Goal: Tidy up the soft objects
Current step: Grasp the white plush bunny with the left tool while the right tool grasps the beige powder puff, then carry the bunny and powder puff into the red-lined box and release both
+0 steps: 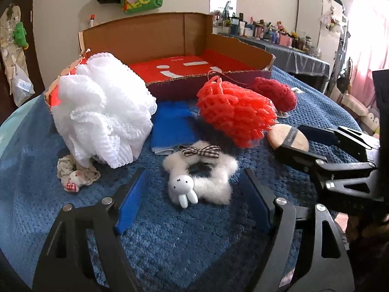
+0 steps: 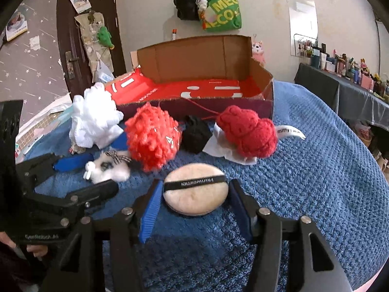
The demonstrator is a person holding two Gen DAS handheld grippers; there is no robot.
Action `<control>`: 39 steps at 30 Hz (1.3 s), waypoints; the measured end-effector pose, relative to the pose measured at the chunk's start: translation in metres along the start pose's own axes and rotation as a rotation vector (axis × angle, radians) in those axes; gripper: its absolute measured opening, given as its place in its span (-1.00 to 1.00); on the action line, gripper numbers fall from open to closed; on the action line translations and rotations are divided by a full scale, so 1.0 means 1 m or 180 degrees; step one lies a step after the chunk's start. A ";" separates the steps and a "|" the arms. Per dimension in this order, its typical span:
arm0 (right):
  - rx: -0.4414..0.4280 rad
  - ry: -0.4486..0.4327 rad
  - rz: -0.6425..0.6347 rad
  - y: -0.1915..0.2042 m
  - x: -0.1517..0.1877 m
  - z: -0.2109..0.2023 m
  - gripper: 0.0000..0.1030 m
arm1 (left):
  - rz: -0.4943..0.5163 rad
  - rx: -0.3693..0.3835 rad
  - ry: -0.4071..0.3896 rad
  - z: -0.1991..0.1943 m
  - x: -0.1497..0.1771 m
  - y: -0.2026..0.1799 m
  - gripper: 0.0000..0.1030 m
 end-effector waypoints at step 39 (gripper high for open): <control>0.0037 -0.0623 -0.0312 -0.008 -0.126 -0.001 0.06 | 0.0232 -0.0114 -0.0549 -0.041 -0.130 0.064 0.13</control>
Point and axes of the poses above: each gripper's, at about its wrist camera, not at the fingertips, and z roughly the way its jaws point, y to its left, x to its underside, the point moved 7 cm from there along z, roughly the way its jaws point, and after that the axes turned 1 degree about -x, right-handed, at the moved point
